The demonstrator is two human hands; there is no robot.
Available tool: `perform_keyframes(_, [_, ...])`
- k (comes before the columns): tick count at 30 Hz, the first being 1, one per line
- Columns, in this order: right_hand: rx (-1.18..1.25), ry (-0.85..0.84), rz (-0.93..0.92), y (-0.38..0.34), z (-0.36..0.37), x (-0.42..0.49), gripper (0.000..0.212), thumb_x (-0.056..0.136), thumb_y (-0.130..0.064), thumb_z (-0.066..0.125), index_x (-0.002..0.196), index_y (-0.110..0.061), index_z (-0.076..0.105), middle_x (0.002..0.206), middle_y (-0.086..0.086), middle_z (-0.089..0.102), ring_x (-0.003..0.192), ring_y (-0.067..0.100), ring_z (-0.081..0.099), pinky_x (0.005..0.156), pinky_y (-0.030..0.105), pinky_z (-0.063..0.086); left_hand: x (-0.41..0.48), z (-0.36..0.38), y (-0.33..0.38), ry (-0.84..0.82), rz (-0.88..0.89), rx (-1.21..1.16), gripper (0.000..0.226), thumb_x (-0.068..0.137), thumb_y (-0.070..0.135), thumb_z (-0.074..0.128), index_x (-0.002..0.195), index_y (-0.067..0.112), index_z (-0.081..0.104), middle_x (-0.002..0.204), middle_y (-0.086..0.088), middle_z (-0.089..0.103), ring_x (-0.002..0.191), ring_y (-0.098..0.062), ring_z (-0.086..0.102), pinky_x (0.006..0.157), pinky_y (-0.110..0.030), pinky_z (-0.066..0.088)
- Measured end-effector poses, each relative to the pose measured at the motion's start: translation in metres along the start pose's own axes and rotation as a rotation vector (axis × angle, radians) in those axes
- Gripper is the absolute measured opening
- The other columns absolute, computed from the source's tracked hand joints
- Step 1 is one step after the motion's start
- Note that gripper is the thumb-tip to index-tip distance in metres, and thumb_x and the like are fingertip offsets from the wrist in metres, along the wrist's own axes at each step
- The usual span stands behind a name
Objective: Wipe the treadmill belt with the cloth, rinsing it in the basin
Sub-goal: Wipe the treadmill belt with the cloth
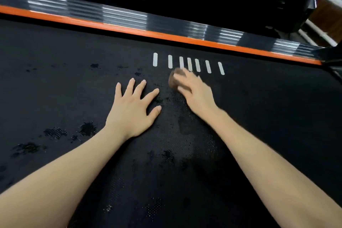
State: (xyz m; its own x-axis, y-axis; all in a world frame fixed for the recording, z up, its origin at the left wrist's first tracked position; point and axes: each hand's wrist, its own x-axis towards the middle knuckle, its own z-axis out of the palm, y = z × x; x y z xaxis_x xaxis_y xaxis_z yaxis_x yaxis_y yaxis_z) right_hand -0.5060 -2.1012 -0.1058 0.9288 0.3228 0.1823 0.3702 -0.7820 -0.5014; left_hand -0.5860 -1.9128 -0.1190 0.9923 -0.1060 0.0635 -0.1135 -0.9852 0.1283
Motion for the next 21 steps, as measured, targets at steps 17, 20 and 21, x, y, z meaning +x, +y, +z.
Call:
perform_keyframes(17, [0.085, -0.216, -0.216, -0.002, -0.045, -0.175, 0.045, 0.092, -0.014, 0.057, 0.133, -0.031, 0.051, 0.146, -0.012, 0.034, 0.133, 0.000, 0.029, 0.116, 0.024, 0.008, -0.062, -0.020, 0.018, 0.099, 0.028, -0.063, 0.052, 0.097, 0.047, 0.037, 0.140, 0.017, 0.045, 0.149, -0.015, 0.035, 0.140, -0.037, 0.023, 0.114, -0.056, 0.011])
perform_keyframes(20, [0.077, -0.235, -0.217, 0.000, -0.044, -0.174, 0.044, 0.093, -0.017, 0.055, 0.133, -0.034, 0.049, 0.149, -0.008, 0.034, 0.135, 0.004, 0.026, 0.118, 0.029, 0.008, -0.105, -0.024, 0.020, 0.042, 0.079, -0.019, 0.071, 0.090, 0.057, 0.016, 0.139, 0.017, 0.046, 0.148, -0.013, 0.038, 0.139, -0.038, 0.028, 0.112, -0.058, 0.013])
perform_keyframes(21, [0.065, -0.229, -0.196, 0.001, -0.045, -0.169, 0.044, 0.093, -0.017, 0.055, 0.134, -0.034, 0.049, 0.150, -0.007, 0.034, 0.137, 0.011, 0.028, 0.119, 0.033, 0.009, -0.118, -0.025, 0.020, 0.009, 0.069, -0.010, 0.076, 0.087, 0.059, 0.010, 0.141, 0.018, 0.044, 0.150, -0.011, 0.036, 0.140, -0.036, 0.025, 0.112, -0.056, 0.011])
